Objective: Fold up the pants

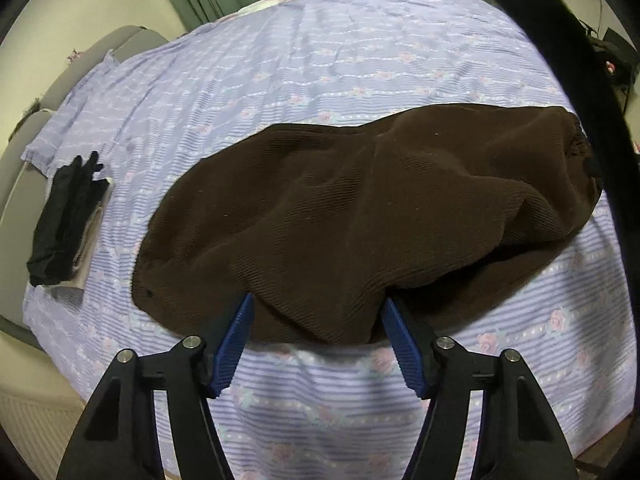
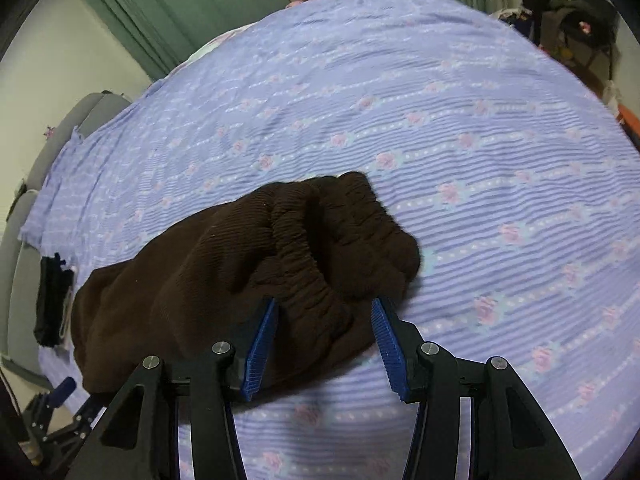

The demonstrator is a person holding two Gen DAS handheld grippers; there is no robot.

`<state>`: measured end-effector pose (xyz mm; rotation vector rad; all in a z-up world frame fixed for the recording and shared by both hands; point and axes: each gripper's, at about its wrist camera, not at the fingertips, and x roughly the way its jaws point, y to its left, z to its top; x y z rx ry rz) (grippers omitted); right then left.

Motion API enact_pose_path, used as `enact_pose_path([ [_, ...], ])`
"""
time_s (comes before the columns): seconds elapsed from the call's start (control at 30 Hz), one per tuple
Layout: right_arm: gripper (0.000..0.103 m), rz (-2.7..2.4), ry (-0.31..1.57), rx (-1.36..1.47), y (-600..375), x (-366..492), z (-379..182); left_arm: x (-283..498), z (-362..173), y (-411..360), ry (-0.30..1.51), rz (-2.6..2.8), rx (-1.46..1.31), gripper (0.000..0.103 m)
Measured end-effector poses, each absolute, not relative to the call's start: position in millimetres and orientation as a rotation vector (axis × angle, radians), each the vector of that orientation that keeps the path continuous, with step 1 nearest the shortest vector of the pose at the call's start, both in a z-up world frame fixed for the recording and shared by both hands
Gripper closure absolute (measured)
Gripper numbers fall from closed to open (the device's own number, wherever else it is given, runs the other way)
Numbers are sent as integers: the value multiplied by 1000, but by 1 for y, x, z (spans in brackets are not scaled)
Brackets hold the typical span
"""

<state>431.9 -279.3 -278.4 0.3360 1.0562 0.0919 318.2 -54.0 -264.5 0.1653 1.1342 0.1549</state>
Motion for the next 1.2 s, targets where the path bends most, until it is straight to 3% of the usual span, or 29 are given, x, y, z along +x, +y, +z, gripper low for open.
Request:
enact_pose_path([
  [0.13, 53, 132, 1104, 359, -276, 448, -301, 323, -278, -61, 1143, 146, 178, 42],
  [0.2, 69, 118, 1130, 364, -275, 453, -310, 326, -288, -64, 1165, 135, 192, 52],
  [0.27, 75, 97, 1127, 338, -275, 452, -303, 327, -292, -65, 1181, 115, 191, 62],
  [0.43, 76, 14, 986, 170, -283, 444, -241, 324, -296, -73, 1193, 81, 209, 65],
  [0.6, 75, 28, 1170, 41, -282, 476, -274, 323, -311, -78, 1233, 102, 225, 67],
  [0.7, 71, 24, 1180, 40, -281, 474, -283, 319, -316, -76, 1260, 95, 230, 70],
  [0.77, 61, 25, 1169, 73, -285, 470, -282, 315, -316, -76, 1275, 88, 245, 71],
  [0.8, 47, 21, 1170, 87, -287, 467, -282, 312, -318, -76, 1289, 84, 245, 71],
  [0.9, 41, 18, 1138, 89, -287, 447, -273, 303, -317, -73, 1319, 73, 243, 71],
  [1.0, 21, 23, 1064, 118, -288, 419, -256, 291, -299, -65, 1314, 30, 211, 67],
  [1.07, 18, 11, 1012, 169, -294, 404, -249, 282, -280, -63, 1270, 18, 201, 50],
  [1.2, 18, -26, 963, 305, -305, 390, -244, 278, -246, -66, 1166, 11, 202, 46],
])
